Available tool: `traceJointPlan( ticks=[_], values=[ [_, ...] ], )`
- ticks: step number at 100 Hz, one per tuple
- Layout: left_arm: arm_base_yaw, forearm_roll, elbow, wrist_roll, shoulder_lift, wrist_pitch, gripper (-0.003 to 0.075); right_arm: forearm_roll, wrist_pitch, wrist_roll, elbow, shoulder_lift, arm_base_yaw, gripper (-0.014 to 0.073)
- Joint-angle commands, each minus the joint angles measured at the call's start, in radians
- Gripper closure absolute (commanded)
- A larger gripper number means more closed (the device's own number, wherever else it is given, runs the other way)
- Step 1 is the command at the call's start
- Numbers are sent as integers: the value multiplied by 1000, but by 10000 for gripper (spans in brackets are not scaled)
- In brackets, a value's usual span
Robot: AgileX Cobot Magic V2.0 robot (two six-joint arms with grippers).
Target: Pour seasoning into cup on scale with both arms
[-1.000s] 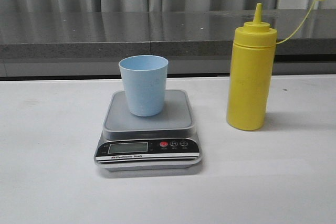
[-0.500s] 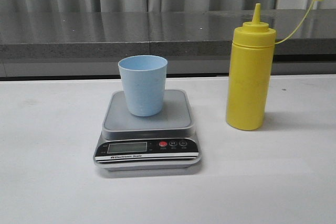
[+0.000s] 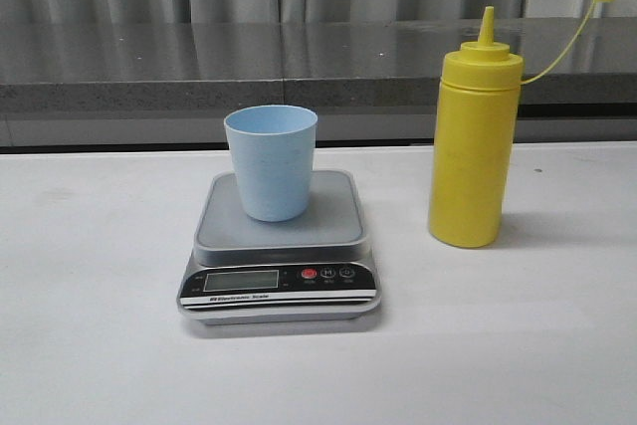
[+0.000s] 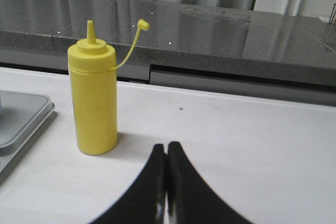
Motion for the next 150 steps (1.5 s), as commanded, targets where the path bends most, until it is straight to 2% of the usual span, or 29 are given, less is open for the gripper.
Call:
traceJointPlan(
  ticks=[1, 43, 150],
  values=[
    [3, -7, -25, -8, 9, -78, 740, -12, -105, 8, 7, -23, -4, 661],
    [3, -7, -25, -8, 9, -78, 740, -13, -232, 22, 109, -24, -4, 661],
    [3, -7, -25, -8, 9, -78, 740, -13, -222, 22, 109, -24, -4, 661]
  ],
)
